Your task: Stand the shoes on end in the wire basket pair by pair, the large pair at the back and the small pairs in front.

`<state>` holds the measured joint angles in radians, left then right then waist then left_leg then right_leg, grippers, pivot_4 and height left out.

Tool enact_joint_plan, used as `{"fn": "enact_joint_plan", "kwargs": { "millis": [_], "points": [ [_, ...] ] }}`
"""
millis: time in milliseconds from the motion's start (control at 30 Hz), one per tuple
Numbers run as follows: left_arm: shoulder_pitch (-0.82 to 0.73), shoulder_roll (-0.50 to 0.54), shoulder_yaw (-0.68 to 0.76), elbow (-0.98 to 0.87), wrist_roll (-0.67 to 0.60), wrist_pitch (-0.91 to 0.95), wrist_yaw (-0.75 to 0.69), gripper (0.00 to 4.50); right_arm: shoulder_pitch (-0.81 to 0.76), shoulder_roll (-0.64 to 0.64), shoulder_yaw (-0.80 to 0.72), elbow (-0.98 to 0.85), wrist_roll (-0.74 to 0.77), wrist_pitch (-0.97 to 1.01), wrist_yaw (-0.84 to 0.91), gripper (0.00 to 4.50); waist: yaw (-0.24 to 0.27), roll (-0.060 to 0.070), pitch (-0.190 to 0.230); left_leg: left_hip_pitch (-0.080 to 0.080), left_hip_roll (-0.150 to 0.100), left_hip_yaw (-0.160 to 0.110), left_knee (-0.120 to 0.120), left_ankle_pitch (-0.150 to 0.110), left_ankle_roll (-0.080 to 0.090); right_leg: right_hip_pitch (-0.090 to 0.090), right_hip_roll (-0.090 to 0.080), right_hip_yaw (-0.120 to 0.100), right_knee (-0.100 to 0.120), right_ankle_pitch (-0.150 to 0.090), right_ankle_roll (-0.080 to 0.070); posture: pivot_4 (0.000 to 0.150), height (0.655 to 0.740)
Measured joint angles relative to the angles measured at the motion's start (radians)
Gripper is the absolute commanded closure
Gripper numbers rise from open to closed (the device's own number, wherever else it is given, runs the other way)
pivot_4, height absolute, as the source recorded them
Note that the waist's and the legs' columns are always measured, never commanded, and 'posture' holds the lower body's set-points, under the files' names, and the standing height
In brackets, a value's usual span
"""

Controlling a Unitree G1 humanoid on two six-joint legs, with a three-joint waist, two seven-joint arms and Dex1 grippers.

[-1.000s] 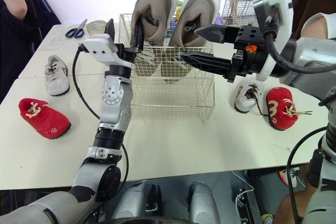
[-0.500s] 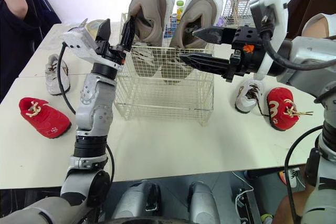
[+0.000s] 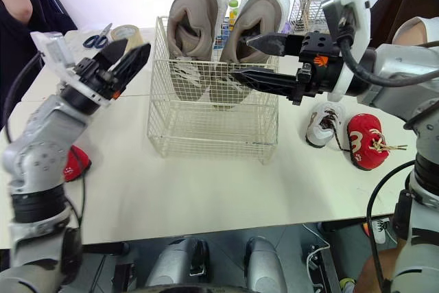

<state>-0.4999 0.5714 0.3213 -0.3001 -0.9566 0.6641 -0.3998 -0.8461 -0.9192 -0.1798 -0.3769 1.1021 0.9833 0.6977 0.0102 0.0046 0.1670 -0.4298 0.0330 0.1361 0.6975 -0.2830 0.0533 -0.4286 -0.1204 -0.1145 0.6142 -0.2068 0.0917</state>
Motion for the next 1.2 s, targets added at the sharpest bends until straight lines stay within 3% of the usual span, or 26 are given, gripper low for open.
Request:
{"fn": "enact_joint_plan", "kwargs": {
  "millis": [100,333,500,833,933,1067,1200],
  "points": [
    [-0.016,0.116,0.044,0.036,-0.015,0.078,0.009,0.12,-0.034,0.008,0.001,0.025,0.003,-0.003,0.035,0.94,0.001,-0.001,0.001,0.0,0.0,0.0,0.0,0.0,0.0,0.0,0.0,0.0,0.0,-0.002,-0.003,0.15,0.74],
    [-0.121,0.24,0.118,0.218,0.003,0.174,0.081,0.12,-0.072,-0.007,0.008,0.063,0.008,-0.009,0.2,0.94,0.0,-0.002,0.002,0.0,0.0,0.001,-0.001,0.001,-0.002,-0.001,0.0,0.0,-0.001,0.0,0.0,0.15,0.74],
    [-0.238,0.362,0.066,0.469,0.196,0.221,0.186,0.12,-0.099,-0.019,0.03,0.099,-0.023,-0.028,0.31,0.94,-0.001,-0.003,0.003,0.0,0.0,0.003,-0.005,0.001,-0.003,-0.004,0.0,0.001,-0.001,0.0,0.001,0.15,0.74],
    [-0.354,0.339,0.005,0.747,0.454,0.192,0.256,0.12,-0.091,-0.027,0.122,0.102,-0.177,-0.123,0.456,0.94,-0.001,-0.007,0.005,-0.011,0.0,0.003,-0.007,0.006,-0.011,-0.015,0.0,0.001,0.0,0.001,0.001,0.15,0.74],
    [-0.356,0.303,0.006,0.706,0.441,0.207,0.19,0.12,-0.03,-0.07,0.16,0.11,-0.279,-0.167,0.463,0.94,0.005,-0.008,0.005,-0.013,-0.001,0.002,-0.006,0.006,-0.011,-0.015,0.0,-0.001,0.0,0.001,0.001,0.15,0.74],
    [-0.332,0.267,0.004,0.506,0.331,0.279,0.028,0.12,0.046,-0.086,0.156,0.129,-0.355,-0.18,0.419,0.94,0.0,-0.012,0.008,-0.014,-0.001,0.002,-0.004,0.006,-0.011,-0.015,0.0,0.0,0.0,0.001,0.001,0.15,0.74],
    [-0.248,0.27,0.025,0.309,0.197,0.274,-0.18,0.12,0.126,-0.125,0.016,0.1,-0.338,-0.085,0.307,0.94,-0.005,-0.012,0.008,-0.013,0.0,0.002,-0.006,0.007,-0.012,-0.016,0.0,-0.001,0.0,0.001,0.001,0.15,0.74]
  ]
}}
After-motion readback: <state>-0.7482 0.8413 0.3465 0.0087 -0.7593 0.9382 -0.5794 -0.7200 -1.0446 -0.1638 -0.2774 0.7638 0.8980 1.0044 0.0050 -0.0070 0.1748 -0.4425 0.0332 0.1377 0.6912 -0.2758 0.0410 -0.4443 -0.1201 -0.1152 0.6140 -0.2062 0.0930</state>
